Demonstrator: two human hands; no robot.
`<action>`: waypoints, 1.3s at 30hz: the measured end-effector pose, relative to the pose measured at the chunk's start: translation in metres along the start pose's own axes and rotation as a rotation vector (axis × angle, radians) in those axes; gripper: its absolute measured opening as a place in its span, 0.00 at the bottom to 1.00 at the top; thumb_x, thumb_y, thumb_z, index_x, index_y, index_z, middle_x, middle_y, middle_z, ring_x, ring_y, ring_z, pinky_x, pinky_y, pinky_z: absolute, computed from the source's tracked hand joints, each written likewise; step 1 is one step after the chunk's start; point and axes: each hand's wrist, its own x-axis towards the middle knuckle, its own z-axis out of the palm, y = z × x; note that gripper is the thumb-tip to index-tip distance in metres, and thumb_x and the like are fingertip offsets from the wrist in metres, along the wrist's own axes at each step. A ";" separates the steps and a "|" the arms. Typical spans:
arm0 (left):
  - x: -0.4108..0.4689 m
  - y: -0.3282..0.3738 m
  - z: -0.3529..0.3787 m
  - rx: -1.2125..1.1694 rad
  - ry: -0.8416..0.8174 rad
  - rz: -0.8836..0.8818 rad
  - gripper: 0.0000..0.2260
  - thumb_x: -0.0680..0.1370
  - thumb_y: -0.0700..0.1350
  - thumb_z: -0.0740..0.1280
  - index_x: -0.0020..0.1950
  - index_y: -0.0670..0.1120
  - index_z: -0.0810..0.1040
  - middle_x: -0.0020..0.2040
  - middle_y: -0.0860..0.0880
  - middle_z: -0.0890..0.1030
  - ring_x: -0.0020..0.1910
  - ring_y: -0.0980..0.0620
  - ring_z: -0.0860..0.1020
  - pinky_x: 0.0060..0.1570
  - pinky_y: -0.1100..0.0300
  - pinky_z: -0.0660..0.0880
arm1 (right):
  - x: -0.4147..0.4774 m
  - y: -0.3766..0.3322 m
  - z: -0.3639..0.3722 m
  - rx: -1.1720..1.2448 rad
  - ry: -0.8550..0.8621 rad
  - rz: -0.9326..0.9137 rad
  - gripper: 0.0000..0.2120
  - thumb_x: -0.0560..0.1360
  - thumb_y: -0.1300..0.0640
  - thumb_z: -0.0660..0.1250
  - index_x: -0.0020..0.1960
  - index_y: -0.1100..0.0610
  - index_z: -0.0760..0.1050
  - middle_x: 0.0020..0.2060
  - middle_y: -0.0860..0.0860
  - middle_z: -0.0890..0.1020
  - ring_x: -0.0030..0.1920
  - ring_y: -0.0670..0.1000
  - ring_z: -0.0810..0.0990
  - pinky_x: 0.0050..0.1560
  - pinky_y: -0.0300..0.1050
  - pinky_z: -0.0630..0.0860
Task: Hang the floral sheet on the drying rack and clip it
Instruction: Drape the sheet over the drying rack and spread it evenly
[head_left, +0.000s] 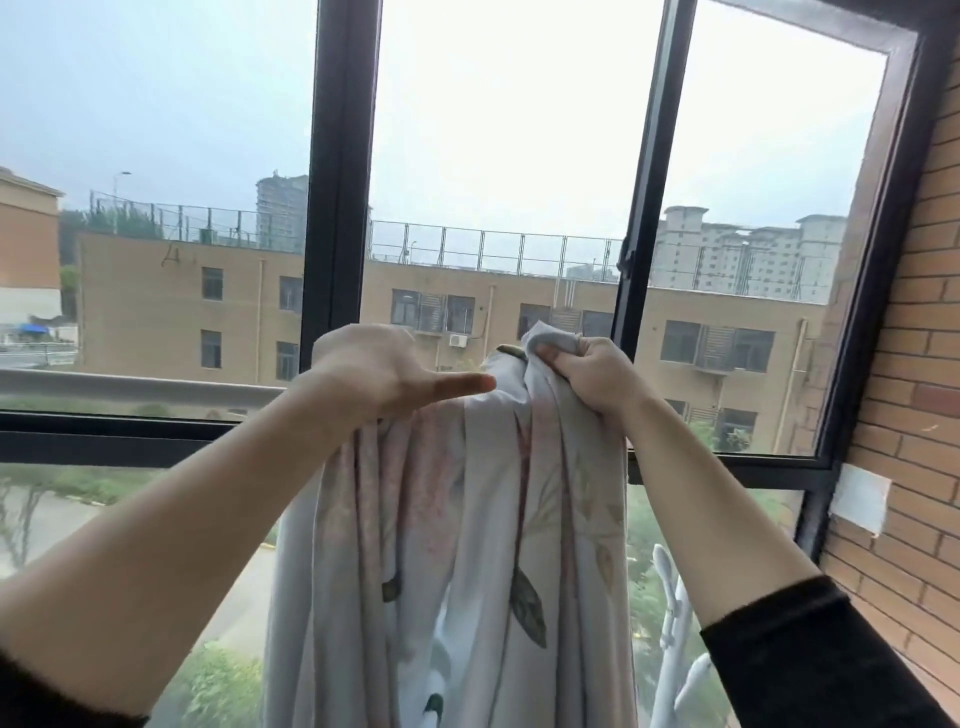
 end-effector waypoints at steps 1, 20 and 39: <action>0.001 0.002 0.001 0.001 0.009 0.007 0.38 0.54 0.84 0.50 0.26 0.47 0.66 0.25 0.52 0.68 0.27 0.52 0.68 0.29 0.61 0.63 | 0.000 0.001 -0.003 -0.010 -0.007 0.000 0.07 0.77 0.53 0.67 0.46 0.45 0.84 0.47 0.45 0.85 0.54 0.47 0.80 0.60 0.40 0.73; -0.089 -0.029 0.022 -0.563 0.566 -0.044 0.29 0.60 0.61 0.74 0.56 0.48 0.77 0.40 0.62 0.75 0.39 0.69 0.73 0.35 0.72 0.69 | -0.014 -0.006 -0.003 -0.199 -0.016 -0.106 0.08 0.79 0.52 0.64 0.45 0.41 0.78 0.54 0.50 0.83 0.56 0.49 0.77 0.59 0.38 0.69; -0.115 0.000 0.110 -0.779 0.110 -0.294 0.24 0.57 0.64 0.77 0.47 0.55 0.78 0.42 0.59 0.83 0.41 0.61 0.81 0.39 0.64 0.78 | -0.017 -0.008 -0.008 -0.306 0.006 -0.113 0.15 0.80 0.50 0.61 0.60 0.57 0.79 0.59 0.58 0.80 0.60 0.58 0.76 0.51 0.40 0.65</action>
